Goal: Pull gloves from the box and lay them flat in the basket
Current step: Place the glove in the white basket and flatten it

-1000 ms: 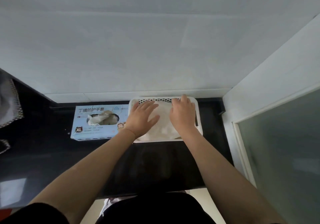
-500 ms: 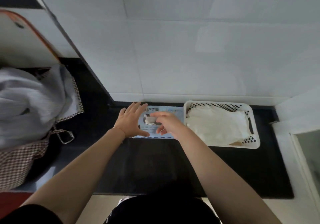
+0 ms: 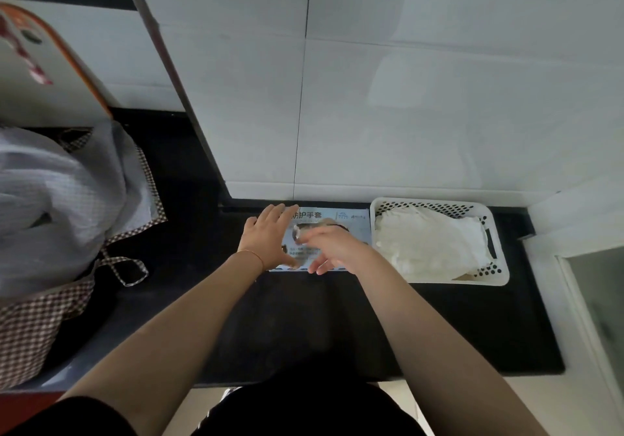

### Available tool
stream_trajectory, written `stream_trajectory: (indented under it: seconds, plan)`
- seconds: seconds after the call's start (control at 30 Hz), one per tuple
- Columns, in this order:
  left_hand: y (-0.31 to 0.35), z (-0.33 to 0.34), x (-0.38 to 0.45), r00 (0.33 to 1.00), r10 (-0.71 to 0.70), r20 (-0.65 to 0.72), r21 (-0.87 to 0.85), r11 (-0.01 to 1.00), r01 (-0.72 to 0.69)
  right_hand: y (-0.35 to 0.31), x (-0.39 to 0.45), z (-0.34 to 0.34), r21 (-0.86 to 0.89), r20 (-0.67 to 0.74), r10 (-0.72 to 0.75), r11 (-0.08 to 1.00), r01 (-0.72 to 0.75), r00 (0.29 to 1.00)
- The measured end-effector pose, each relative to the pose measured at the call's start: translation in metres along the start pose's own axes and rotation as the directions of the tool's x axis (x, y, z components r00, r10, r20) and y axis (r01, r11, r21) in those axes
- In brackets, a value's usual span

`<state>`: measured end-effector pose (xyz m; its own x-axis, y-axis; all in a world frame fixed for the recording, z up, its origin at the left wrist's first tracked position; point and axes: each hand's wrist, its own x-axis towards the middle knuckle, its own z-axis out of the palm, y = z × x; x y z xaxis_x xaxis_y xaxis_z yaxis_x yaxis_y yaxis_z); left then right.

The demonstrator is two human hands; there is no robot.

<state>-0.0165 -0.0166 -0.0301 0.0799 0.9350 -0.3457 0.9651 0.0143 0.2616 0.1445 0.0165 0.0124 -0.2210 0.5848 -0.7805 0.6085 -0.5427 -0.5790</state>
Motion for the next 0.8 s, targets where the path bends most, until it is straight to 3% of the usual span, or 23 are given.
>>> stream_trajectory:
  seconds: [0.07, 0.2, 0.37, 0.47, 0.57, 0.63, 0.8]
  plan:
    - [0.001, 0.001, 0.000, 1.000, -0.006, 0.006, -0.006, 1.000, 0.006, -0.002, 0.000, 0.004, -0.029, -0.016, 0.049, 0.998, -0.049, 0.999]
    - [-0.002, 0.000, -0.001, 1.000, -0.019, 0.015, -0.030, 0.999, 0.019, 0.004, 0.006, -0.006, 0.131, -0.040, -0.008, 0.991, 0.013, 0.999]
    - [-0.001, 0.001, 0.000, 1.000, -0.023, 0.020, -0.022, 0.999, 0.023, 0.014, -0.002, -0.035, 0.232, -0.327, -0.053, 0.964, 0.134, 0.944]
    - [0.000, -0.001, 0.001, 0.999, -0.030, 0.022, -0.004, 1.000, 0.030, 0.007, -0.010, -0.047, -0.079, -0.374, -0.082, 0.995, 0.056, 0.924]
    - [0.003, -0.001, 0.003, 0.999, -0.027, 0.030, 0.027, 0.999, 0.027, -0.003, -0.019, -0.050, -0.396, -0.347, -0.074, 0.915, -0.074, 0.935]
    - [0.004, -0.001, 0.004, 0.999, -0.024, 0.029, 0.039, 0.999, 0.023, -0.008, -0.024, -0.053, -0.389, -0.350, -0.144, 0.921, -0.004, 0.925]
    - [0.005, -0.006, 0.005, 0.997, -0.019, 0.077, -0.015, 1.000, 0.020, -0.030, -0.059, -0.055, -0.184, -0.379, -0.391, 0.920, 0.346, 0.839]
